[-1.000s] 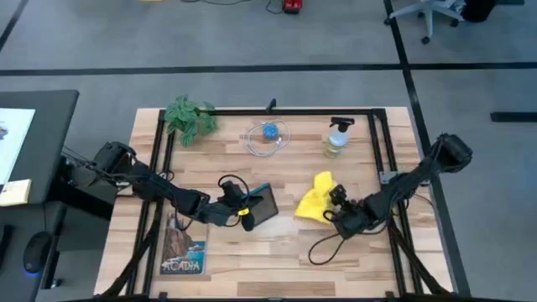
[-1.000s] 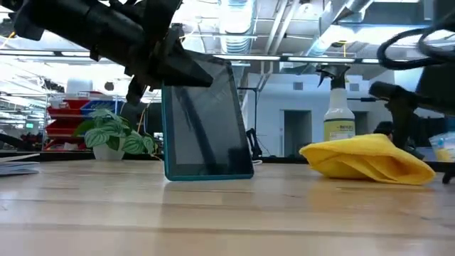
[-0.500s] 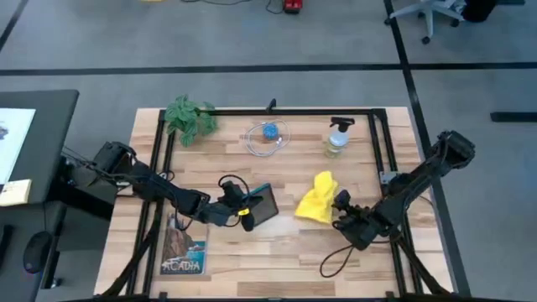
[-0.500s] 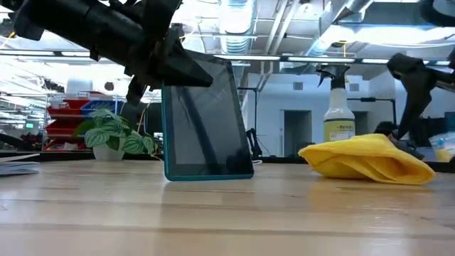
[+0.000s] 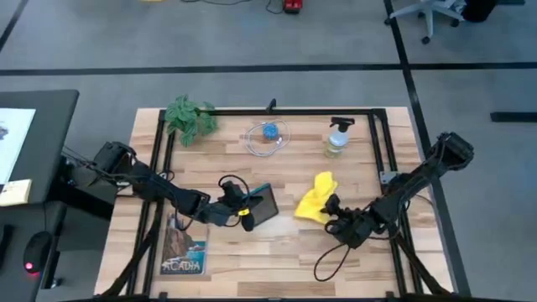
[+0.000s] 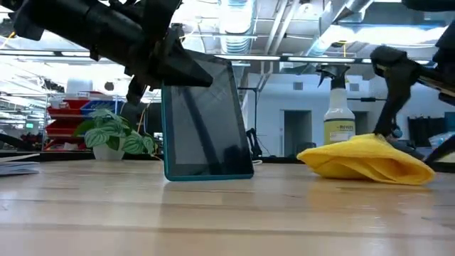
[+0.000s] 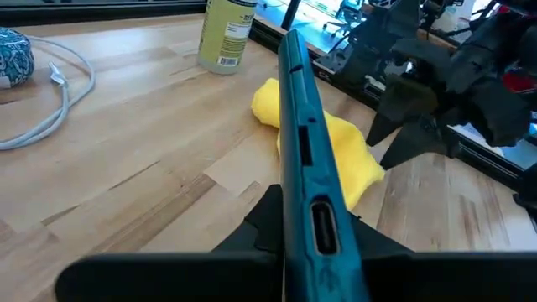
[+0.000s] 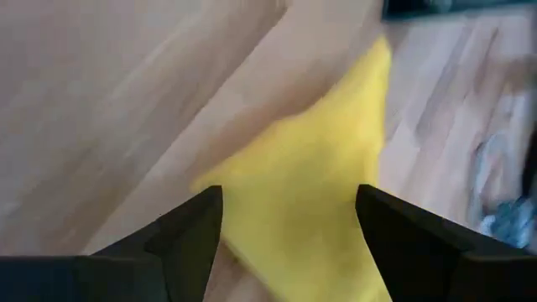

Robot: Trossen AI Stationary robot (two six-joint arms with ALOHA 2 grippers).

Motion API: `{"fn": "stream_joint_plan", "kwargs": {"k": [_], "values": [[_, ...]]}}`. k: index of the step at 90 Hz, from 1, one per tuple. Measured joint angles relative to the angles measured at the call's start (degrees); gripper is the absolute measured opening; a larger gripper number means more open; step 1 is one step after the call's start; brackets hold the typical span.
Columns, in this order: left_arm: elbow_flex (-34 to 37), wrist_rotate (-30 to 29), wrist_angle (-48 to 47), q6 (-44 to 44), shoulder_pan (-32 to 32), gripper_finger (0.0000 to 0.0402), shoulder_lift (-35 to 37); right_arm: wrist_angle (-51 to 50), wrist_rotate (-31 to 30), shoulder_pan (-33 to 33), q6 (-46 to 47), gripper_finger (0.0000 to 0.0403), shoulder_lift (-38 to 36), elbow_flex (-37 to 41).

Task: Apply microfiber cloth
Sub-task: Wipe the back of the tablet with the yellow microfiber cloth

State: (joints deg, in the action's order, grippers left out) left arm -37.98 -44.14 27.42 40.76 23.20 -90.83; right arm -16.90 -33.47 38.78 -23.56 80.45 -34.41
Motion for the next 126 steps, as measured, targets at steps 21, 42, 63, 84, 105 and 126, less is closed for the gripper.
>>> {"fn": "stream_joint_plan", "kwargs": {"k": [21, 42, 63, 84, 105, 126], "values": [[0.0, 0.1, 0.1, -1.5, 0.0, 0.0007, 0.0, 14.3, -8.2, -4.3, -12.9, 0.026, 3.4, 0.0], [0.0, -0.1, -0.7, -1.2, 0.0, 0.0007, 0.0, 11.8, -14.0, -3.4, -11.8, 0.026, 0.1, -3.5], [0.0, -0.1, -0.7, -1.1, 0.0, 0.0007, 0.0, -12.5, 3.1, -2.4, 10.8, 0.026, -4.7, -5.6], [0.0, -0.1, -0.7, -1.1, 0.0, 0.0007, 0.0, -22.0, 3.4, -3.4, 11.7, 0.026, -2.6, -5.6], [0.0, -0.1, -0.9, -1.2, 0.0, 0.0007, 0.0, -21.9, -0.2, -4.0, 4.7, 0.026, 1.4, -5.6], [0.0, 0.0, -0.9, -1.3, 0.0, 0.0007, 0.0, -17.1, -0.3, -6.3, -3.3, 0.026, 6.6, -5.6]]}}
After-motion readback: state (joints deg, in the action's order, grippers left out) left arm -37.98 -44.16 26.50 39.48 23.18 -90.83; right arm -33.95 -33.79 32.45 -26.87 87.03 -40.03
